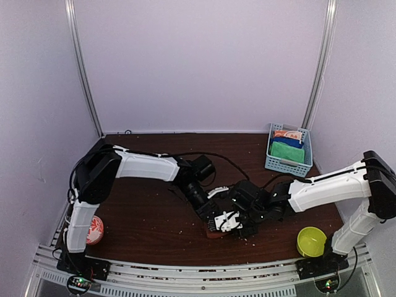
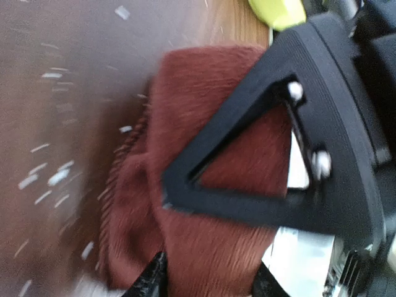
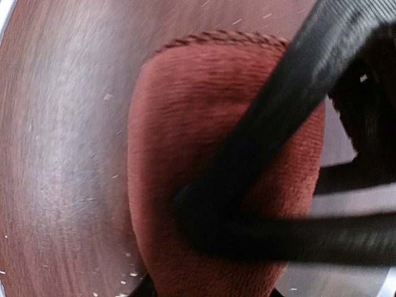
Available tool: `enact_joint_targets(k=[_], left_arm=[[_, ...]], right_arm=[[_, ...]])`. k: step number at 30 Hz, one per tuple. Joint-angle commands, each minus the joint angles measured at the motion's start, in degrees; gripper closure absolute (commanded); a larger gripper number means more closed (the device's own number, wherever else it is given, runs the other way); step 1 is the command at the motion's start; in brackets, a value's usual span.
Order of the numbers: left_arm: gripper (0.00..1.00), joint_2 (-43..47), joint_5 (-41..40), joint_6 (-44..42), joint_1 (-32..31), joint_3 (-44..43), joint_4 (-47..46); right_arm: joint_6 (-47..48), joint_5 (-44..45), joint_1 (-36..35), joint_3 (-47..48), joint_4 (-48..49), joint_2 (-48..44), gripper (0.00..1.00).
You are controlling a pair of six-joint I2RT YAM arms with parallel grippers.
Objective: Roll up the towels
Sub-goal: Pick up the towel from the center of the board, then place the towel in the bin.
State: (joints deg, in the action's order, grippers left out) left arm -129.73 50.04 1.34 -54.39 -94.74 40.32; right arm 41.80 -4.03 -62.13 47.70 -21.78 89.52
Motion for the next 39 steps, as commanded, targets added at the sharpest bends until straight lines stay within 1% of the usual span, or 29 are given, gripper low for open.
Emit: enact_joint_targets(k=[1, 4, 8, 15, 21, 23, 26, 33, 39], left_arm=[[0.62, 10.8, -11.9, 3.0, 8.6, 6.8, -3.6], [0.62, 15.7, -16.4, 4.5, 10.9, 8.8, -5.4], [0.61, 20.5, -20.3, 5.7, 12.5, 10.9, -8.1], [0.62, 24.2, -21.9, 5.6, 13.1, 13.0, -9.4], [0.61, 26.3, -21.5, 5.3, 13.1, 16.4, -11.1], [0.62, 26.9, -21.2, 5.4, 13.0, 17.5, -11.7], [0.62, 27.7, -20.6, 5.6, 13.1, 18.9, -12.8], [0.62, 29.8, -19.5, 6.4, 13.1, 21.8, -14.6], [0.62, 30.8, -19.0, 6.9, 13.0, 24.3, -15.8]], right_arm=[[1.1, 2.5, 0.3, 2.0, -12.2, -5.9, 0.90], [3.0, 3.7, 2.2, 4.0, -14.2, -7.7, 0.91], [5.4, 4.2, 6.8, 6.4, -16.7, -7.2, 0.91], [12.0, 4.3, 20.9, 15.0, -20.9, -3.6, 0.92], [16.9, 4.3, 34.7, 27.9, -23.0, 1.9, 0.93], [17.3, 4.8, 39.0, 33.3, -22.4, 4.6, 0.94], [17.8, 6.5, 44.4, 38.9, -20.3, 9.6, 0.94], [18.5, 11.3, 52.1, 45.2, -16.0, 18.9, 0.96], [19.1, 9.4, 55.7, 46.9, -16.6, 22.6, 0.96]])
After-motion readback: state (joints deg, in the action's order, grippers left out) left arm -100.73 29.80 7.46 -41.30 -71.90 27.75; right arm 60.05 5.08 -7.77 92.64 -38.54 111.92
